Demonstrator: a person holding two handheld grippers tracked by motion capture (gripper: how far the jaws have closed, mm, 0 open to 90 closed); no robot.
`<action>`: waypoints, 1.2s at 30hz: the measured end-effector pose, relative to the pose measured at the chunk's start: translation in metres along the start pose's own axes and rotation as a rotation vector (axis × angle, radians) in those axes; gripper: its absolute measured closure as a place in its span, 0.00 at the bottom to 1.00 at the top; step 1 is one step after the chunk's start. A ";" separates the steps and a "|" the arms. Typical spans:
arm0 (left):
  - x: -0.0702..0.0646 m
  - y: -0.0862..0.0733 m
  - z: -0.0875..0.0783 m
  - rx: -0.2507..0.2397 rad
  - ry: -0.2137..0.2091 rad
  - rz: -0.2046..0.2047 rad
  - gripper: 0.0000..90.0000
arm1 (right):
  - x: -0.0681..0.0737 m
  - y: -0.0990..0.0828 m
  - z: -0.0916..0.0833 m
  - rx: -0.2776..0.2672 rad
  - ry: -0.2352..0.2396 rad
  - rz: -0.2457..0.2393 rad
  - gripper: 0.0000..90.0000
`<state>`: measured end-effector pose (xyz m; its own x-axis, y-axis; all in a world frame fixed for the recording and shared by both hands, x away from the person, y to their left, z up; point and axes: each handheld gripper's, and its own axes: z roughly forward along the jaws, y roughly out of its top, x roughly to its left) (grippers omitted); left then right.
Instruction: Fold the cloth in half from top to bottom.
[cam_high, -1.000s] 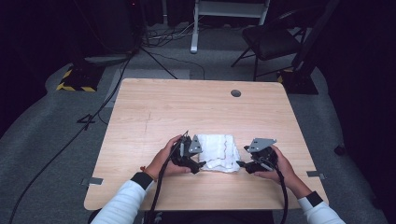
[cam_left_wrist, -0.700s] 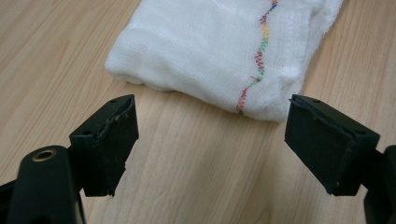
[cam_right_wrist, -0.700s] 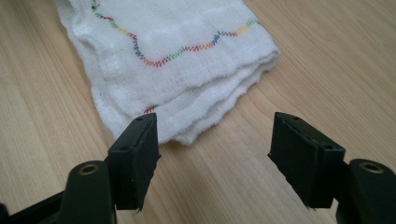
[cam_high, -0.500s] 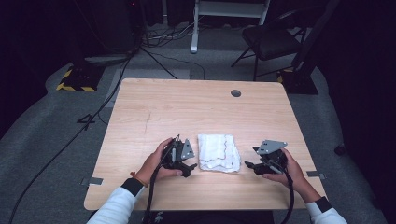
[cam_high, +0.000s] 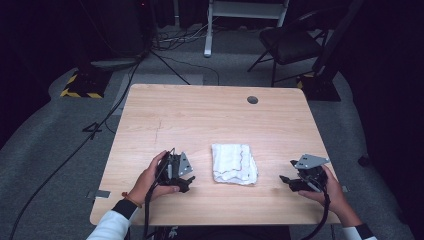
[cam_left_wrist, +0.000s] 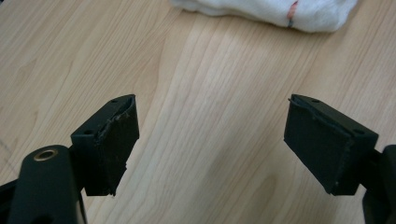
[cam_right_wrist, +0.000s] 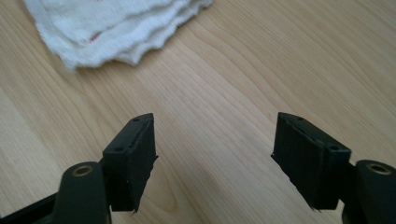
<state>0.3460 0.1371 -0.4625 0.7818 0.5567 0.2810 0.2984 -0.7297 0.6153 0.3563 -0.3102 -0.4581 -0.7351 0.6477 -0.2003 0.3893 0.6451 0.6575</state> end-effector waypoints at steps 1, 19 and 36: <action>0.001 -0.002 -0.001 -0.004 0.001 -0.010 0.20 | -0.001 -0.004 -0.001 0.005 -0.007 0.008 0.34; 0.018 -0.053 -0.030 -0.013 0.050 -0.131 0.18 | -0.019 -0.057 -0.021 0.001 -0.054 0.156 0.31; 0.037 -0.103 -0.026 0.018 -0.001 -0.289 0.21 | -0.028 -0.092 -0.017 -0.060 -0.047 0.279 0.25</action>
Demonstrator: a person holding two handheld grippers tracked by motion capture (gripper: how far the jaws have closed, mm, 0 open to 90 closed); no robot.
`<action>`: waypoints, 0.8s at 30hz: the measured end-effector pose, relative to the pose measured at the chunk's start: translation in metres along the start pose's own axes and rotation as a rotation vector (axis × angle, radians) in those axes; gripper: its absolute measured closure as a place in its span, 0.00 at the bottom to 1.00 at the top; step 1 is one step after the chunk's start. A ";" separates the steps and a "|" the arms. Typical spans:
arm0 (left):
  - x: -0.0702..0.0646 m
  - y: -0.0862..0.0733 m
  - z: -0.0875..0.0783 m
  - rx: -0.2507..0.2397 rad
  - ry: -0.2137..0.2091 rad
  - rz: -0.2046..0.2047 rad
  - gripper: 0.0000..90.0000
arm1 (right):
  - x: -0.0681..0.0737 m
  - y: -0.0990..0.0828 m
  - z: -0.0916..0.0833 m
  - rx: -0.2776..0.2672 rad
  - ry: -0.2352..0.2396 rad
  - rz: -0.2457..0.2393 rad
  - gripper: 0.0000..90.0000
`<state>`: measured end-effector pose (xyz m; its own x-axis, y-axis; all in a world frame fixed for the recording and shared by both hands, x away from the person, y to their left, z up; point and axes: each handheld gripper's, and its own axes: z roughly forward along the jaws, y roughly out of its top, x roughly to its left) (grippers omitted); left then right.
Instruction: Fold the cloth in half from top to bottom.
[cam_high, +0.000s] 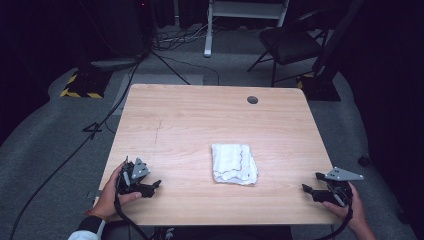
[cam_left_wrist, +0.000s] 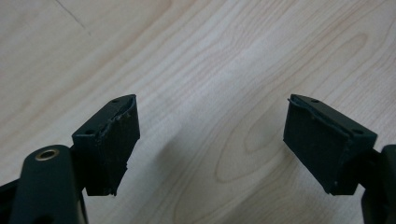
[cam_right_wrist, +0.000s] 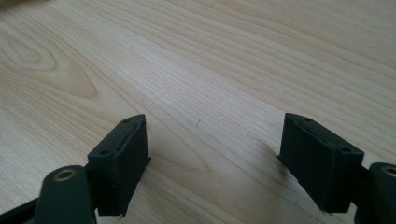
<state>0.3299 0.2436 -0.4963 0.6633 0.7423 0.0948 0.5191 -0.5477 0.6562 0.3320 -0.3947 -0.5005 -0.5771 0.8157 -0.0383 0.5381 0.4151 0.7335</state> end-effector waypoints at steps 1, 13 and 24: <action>0.002 -0.003 0.001 -0.014 -0.017 -0.028 0.20 | 0.000 0.000 0.000 0.000 -0.001 0.004 0.24; 0.006 -0.009 0.003 -0.039 -0.050 -0.098 0.18 | -0.002 -0.003 0.001 -0.011 0.006 0.043 0.24; 0.006 -0.009 0.003 -0.039 -0.049 -0.100 0.18 | -0.002 -0.003 0.001 -0.011 -0.007 0.051 0.23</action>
